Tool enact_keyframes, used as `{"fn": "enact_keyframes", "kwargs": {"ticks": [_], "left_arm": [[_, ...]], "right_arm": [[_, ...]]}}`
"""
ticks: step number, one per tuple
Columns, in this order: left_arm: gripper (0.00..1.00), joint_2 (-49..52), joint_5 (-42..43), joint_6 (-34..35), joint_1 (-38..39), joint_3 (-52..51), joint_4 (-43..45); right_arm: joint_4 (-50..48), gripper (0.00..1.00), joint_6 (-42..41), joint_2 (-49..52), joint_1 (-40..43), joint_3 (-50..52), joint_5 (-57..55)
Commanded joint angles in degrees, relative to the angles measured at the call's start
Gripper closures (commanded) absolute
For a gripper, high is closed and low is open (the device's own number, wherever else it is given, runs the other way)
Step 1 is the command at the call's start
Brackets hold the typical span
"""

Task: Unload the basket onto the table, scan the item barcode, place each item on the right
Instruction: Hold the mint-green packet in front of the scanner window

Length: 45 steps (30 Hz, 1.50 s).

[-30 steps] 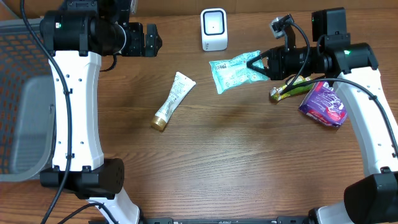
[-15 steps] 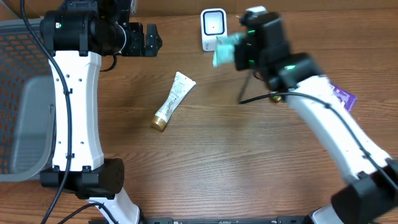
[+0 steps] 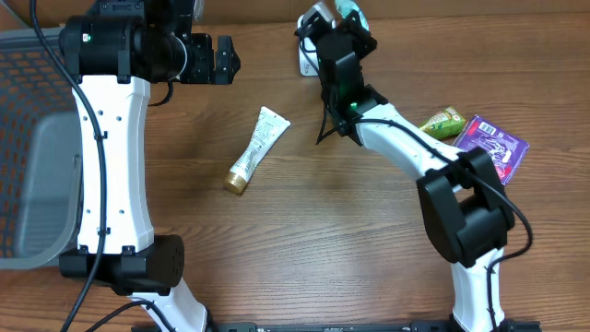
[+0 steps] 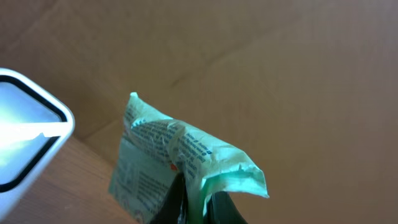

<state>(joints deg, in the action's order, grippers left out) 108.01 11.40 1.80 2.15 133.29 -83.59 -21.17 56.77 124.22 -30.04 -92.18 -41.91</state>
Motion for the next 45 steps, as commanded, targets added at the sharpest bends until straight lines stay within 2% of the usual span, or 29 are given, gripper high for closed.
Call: {"fn": "enact_keyframes", "kwargs": {"ticks": [1, 6, 11, 29, 35, 42, 45], "left_arm": [[0.0, -0.26, 0.44, 1.01, 0.46, 0.9, -0.02], [0.0, -0.26, 0.44, 1.01, 0.5, 0.9, 0.0], [0.0, -0.26, 0.44, 0.98, 0.48, 0.9, -0.02], [0.01, -0.26, 0.44, 1.01, 0.5, 0.9, -0.02], [0.0, -0.26, 0.44, 1.01, 0.48, 0.9, -0.02], [0.0, -0.26, 0.44, 1.01, 0.48, 0.9, 0.0], [0.0, -0.26, 0.44, 1.01, 0.48, 0.9, -0.02]], "right_arm": [[-4.22, 0.96, 14.32, 1.14, 0.0, -0.79, 4.55], [-12.48, 0.96, 24.13, 5.2, 0.15, -0.81, 11.21], [-13.92, 0.96, 28.87, 8.22, 0.15, -0.81, 13.75], [-13.81, 0.96, 30.51, 9.88, -0.39, -0.81, 14.23], [-5.25, 0.96, 32.41, 9.88, -0.76, -0.81, 15.19], [-10.8, 0.96, 32.52, 9.88, -0.74, -0.81, 15.02], [-13.2, 0.96, 35.15, 9.86, -0.94, -0.81, 14.75]]}}
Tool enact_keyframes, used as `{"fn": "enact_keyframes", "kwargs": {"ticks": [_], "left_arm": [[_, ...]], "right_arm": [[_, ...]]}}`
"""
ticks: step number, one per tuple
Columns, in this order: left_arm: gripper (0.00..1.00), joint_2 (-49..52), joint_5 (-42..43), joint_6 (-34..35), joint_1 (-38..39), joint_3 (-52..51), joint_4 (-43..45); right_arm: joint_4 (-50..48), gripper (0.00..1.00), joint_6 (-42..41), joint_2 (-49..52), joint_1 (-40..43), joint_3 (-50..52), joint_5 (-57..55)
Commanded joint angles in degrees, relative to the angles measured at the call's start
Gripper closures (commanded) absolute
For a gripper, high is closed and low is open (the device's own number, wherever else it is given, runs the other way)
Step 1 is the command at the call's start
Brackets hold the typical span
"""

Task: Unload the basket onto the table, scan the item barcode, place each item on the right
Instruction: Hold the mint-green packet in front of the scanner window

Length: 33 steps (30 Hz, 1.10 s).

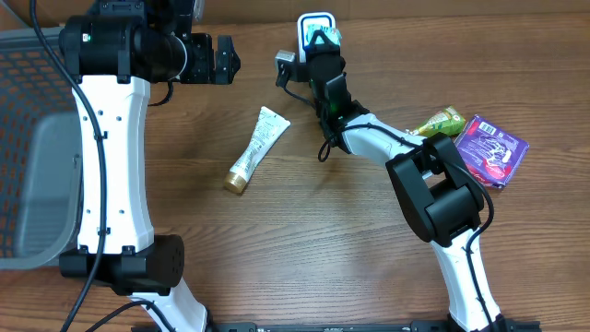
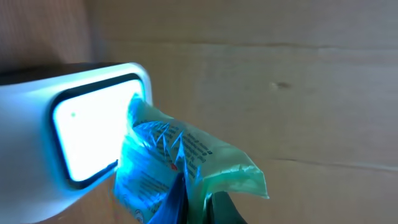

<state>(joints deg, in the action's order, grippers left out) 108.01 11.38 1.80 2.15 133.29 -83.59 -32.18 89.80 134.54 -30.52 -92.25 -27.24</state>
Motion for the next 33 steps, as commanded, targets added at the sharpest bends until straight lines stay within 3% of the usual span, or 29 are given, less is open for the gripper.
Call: {"fn": "enact_keyframes", "kwargs": {"ticks": [1, 11, 15, 20, 25, 29, 33], "left_arm": [[0.0, -0.26, 0.48, 1.01, 0.48, 0.9, 0.0], [0.01, -0.26, 0.46, 1.01, 0.48, 0.9, -0.02], [0.0, -0.26, 0.46, 1.01, 0.48, 0.9, -0.02], [0.0, -0.26, 0.46, 1.01, 0.48, 0.9, -0.02], [0.0, -0.26, 0.46, 0.98, 0.48, 0.9, -0.02], [0.0, -0.26, 0.46, 1.01, 0.48, 0.9, -0.02], [0.0, -0.26, 0.48, 1.01, 0.5, 0.9, -0.02]], "right_arm": [[-2.91, 0.96, 2.73, -0.48, -0.61, -0.74, -0.17], [-2.78, 0.96, 3.91, -3.72, -1.36, -0.74, -1.42], [6.45, 0.96, 0.09, -7.69, -1.92, -0.74, -3.02], [20.7, 0.96, -18.62, -16.94, -1.99, -0.74, -4.46], [40.59, 0.96, -49.48, -31.01, -1.99, -0.74, -1.16], [60.0, 0.96, -74.07, -38.97, -0.04, -0.74, 20.37], [70.79, 0.96, -93.79, -39.58, 5.05, -0.57, 36.46]]}}
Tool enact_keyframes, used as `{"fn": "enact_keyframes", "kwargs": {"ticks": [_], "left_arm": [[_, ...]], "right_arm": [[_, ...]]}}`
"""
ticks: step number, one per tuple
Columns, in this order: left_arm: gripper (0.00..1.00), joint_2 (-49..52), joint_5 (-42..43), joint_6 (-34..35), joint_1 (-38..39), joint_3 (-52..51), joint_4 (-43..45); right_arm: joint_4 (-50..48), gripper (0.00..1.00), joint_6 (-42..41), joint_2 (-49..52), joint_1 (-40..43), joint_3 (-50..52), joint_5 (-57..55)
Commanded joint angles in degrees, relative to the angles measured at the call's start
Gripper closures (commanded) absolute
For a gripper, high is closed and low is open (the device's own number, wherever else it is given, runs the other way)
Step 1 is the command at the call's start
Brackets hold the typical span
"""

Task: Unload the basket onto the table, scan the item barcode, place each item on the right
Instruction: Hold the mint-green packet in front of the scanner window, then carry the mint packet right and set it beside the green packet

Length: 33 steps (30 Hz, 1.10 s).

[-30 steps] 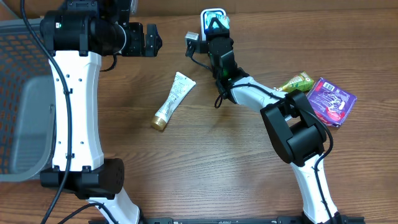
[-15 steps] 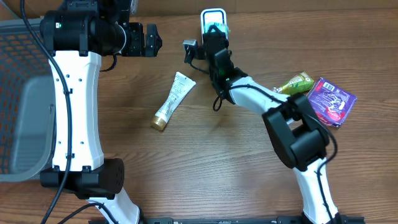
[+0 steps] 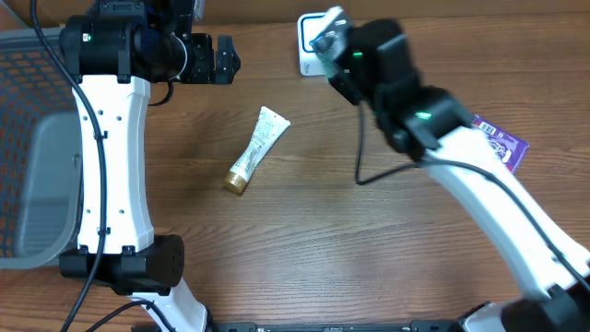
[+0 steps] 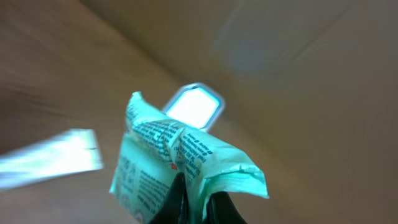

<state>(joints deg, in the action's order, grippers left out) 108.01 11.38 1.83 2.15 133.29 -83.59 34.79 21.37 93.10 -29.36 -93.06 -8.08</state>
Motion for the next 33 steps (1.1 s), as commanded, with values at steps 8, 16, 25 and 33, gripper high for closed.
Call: {"fn": "enact_keyframes", "kwargs": {"ticks": [8, 16, 25, 33], "left_arm": [[0.0, -0.26, 0.46, 0.98, 0.48, 0.9, -0.02], [0.0, -0.26, 0.46, 0.96, 0.48, 0.9, 0.0], [0.0, -0.26, 0.46, 0.98, 0.48, 0.9, -0.02], [0.0, -0.26, 0.46, 0.98, 0.48, 0.9, -0.02]], "right_arm": [[6.47, 0.96, -40.09, 12.5, 11.23, 6.78, 18.67], [-0.76, 0.96, -41.57, 22.32, 13.05, 7.93, 11.28], [7.67, 0.96, -41.57, 24.68, 14.88, 7.93, -5.29], [14.49, 0.92, -41.55, 24.68, 19.19, 7.93, -11.91]]}}
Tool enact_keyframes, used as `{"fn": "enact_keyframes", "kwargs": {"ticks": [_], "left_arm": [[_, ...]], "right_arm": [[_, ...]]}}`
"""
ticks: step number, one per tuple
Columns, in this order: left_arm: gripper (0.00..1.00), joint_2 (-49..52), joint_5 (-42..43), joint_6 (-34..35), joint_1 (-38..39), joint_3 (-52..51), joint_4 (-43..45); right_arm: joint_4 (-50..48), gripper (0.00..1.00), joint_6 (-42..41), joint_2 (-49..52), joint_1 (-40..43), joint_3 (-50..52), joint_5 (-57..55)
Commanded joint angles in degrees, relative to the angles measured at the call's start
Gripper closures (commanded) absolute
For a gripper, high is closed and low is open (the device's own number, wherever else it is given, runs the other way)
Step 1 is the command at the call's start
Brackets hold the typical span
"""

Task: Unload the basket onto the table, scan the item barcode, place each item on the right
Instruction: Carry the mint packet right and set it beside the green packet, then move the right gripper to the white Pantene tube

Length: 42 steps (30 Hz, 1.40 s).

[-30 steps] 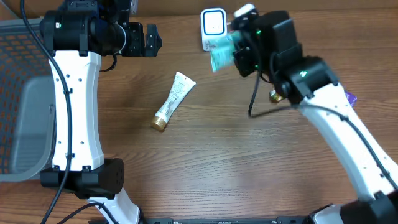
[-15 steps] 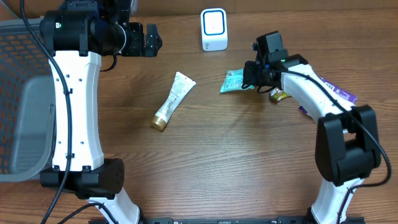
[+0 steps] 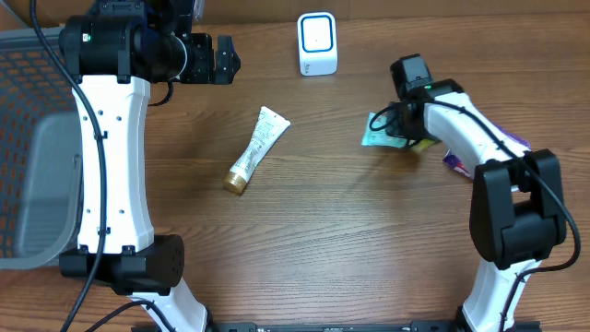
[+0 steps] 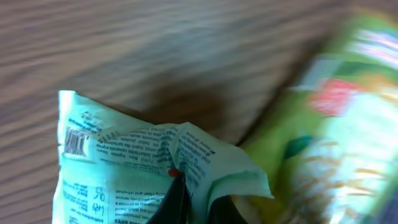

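My right gripper [image 3: 398,134] is shut on a pale green printed packet [image 3: 376,132], holding it low over the table at the right. In the right wrist view the packet [image 4: 124,168] fills the lower left, pinched at its folded edge by the dark fingers [image 4: 177,202]. A small barcode [image 4: 76,142] shows on the packet's upper left corner. The white scanner [image 3: 317,43] stands at the back centre, well left of and behind the packet. My left gripper [image 3: 219,61] is raised at the upper left, away from everything.
A green snack pack [image 4: 329,124] lies right beside the held packet. A purple pack [image 3: 454,162] is mostly hidden under my right arm. A white tube with a gold cap [image 3: 256,148] lies mid-table. A grey mesh basket [image 3: 37,184] sits at the left edge.
My right gripper has moved with the packet from high beside the scanner to low over the table at the right, next to the green snack pack. The left arm has not moved.
My right gripper first held the packet at the back just right of the scanner. Then the packet was pressed up to the lit scanner face. After that it was held away from the scanner, and now it is down by the snack packs at the right.
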<state>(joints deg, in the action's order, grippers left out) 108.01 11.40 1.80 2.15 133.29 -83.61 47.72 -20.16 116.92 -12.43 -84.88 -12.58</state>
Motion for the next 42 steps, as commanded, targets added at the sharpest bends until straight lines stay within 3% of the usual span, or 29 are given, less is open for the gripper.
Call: {"fn": "enact_keyframes", "kwargs": {"ticks": [1, 5, 7, 10, 18, 20, 25, 27, 28, 33, 40, 42], "left_arm": [[0.0, -0.26, 0.44, 1.01, 0.48, 0.9, 0.0], [0.0, -0.26, 0.44, 1.01, 0.48, 0.9, 0.02], [0.0, -0.26, 0.44, 1.01, 0.48, 0.9, 0.0], [0.0, -0.26, 0.44, 1.01, 0.48, 0.9, 0.0], [0.0, -0.26, 0.44, 1.01, 0.5, 0.9, 0.02], [0.0, -0.26, 0.44, 1.01, 0.48, 0.9, 0.0], [0.0, -0.26, 0.44, 1.01, 0.48, 0.9, 0.02], [0.0, -0.26, 0.44, 1.01, 0.48, 0.9, 0.02], [0.0, -0.26, 0.44, 1.01, 0.48, 0.9, 0.0], [0.0, -0.26, 0.44, 1.01, 0.5, 0.9, 0.0], [0.0, -0.26, 0.44, 1.01, 0.48, 0.9, 0.02], [0.0, -0.26, 0.44, 1.01, 0.48, 0.9, 0.02]], "right_arm": [[2.21, 0.9, -0.02, 0.85, 2.86, -0.24, -8.44], [3.41, 0.74, 0.33, 0.85, 5.22, -0.24, -10.34], [3.69, 0.61, 0.92, 0.85, 6.32, -0.28, -10.32], [5.01, 0.54, 2.62, 0.72, 6.69, -0.66, -10.43], [12.74, 0.47, 2.58, -4.24, 6.54, -9.7, -6.95], [13.05, 0.41, 2.58, -6.08, 6.12, -11.89, -0.83], [6.86, 0.09, 2.56, -8.44, 5.4, -12.94, 30.53], [1.01, 0.09, 1.92, -6.88, 4.0, -11.82, 44.44], [-0.92, 0.09, 0.33, -6.1, 2.97, -11.45, 46.05], [-8.79, 0.09, -8.17, -1.25, -4.24, -10.62, 45.7], [-25.38, 0.1, -11.45, 5.35, -17.46, -10.62, 45.03], [-28.04, 0.15, -14.1, 6.45, -20.06, -10.62, 42.32]]}}
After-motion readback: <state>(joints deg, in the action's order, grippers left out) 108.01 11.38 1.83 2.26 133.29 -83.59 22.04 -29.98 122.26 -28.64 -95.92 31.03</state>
